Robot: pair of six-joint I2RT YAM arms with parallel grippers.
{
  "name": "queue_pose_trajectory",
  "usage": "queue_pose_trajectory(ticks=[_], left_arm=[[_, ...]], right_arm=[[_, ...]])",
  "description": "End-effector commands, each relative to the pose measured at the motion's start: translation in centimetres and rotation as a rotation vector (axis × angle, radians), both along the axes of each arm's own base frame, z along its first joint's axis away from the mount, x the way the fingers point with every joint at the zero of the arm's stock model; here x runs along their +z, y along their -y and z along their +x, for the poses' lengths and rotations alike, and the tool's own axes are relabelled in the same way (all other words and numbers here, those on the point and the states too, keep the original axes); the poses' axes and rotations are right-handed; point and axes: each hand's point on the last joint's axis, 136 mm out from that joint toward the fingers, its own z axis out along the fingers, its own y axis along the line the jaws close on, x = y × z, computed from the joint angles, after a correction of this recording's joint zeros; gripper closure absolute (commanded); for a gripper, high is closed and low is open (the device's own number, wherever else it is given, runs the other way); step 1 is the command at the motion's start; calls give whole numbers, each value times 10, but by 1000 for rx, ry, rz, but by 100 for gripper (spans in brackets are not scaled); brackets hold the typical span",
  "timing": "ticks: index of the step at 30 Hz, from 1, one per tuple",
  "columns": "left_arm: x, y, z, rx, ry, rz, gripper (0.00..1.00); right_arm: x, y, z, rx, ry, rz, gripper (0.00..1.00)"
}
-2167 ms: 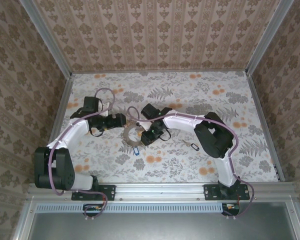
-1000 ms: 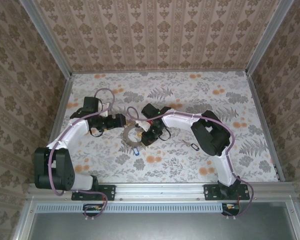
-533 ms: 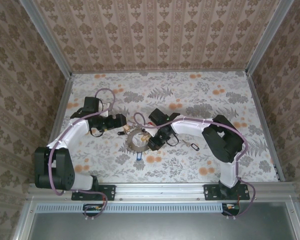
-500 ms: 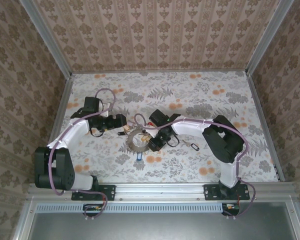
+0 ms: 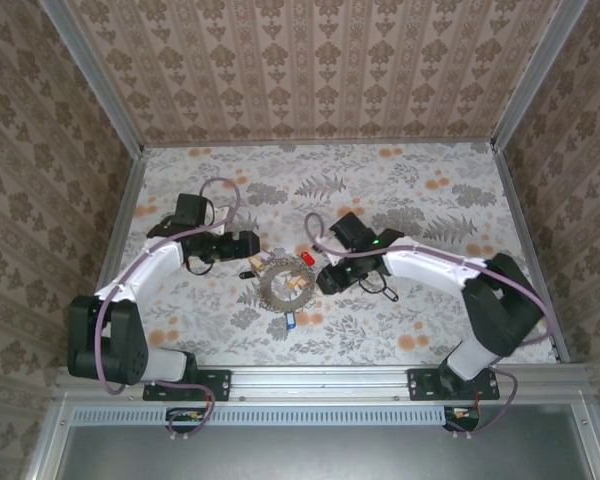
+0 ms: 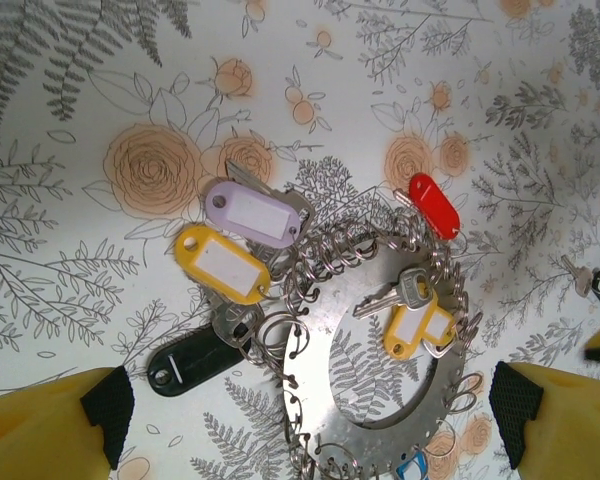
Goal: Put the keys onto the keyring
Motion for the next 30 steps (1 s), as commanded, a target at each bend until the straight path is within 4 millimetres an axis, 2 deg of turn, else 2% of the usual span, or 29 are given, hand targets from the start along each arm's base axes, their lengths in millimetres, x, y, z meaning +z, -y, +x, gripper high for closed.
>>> queue_pose_trajectory(ticks=[1, 3, 5, 7, 10, 12, 16, 20, 24, 27, 28, 30], left_arm=[[11, 1, 0, -21, 73, 6, 5], [14, 2, 0, -27, 89, 3, 5], [17, 4, 0, -33, 109, 0, 5], [20, 5, -1, -38, 126, -2, 5], [24, 7, -2, -47, 149, -1, 5], [25, 7, -3, -52, 161, 5, 5], [26, 7, -5, -60, 175, 27, 5], [26, 8, -6, -69, 183, 43, 5], [26, 11, -9, -84, 185, 49, 5], [28, 18, -10, -117, 201, 36, 5], [29, 20, -11, -127, 205, 27, 5], [33, 23, -12, -116, 200, -11, 5]], right_arm=[[15, 50, 12, -310, 12, -69, 69], [10, 92, 14, -498, -38, -129, 71], [5, 124, 11, -621, -115, -117, 73], [-5, 138, 6, -652, -166, -120, 75], [-15, 145, -2, -621, -210, -183, 74], [-29, 152, -8, -633, -259, -243, 74], [-39, 155, -12, -742, -324, -229, 73], [-50, 159, -20, -956, -374, -159, 70], [-44, 153, -18, -1055, -372, -27, 70], [-31, 139, -8, -985, -338, 66, 71], [-25, 131, -5, -920, -310, 87, 72], [-9, 104, -3, -705, -247, 96, 74]])
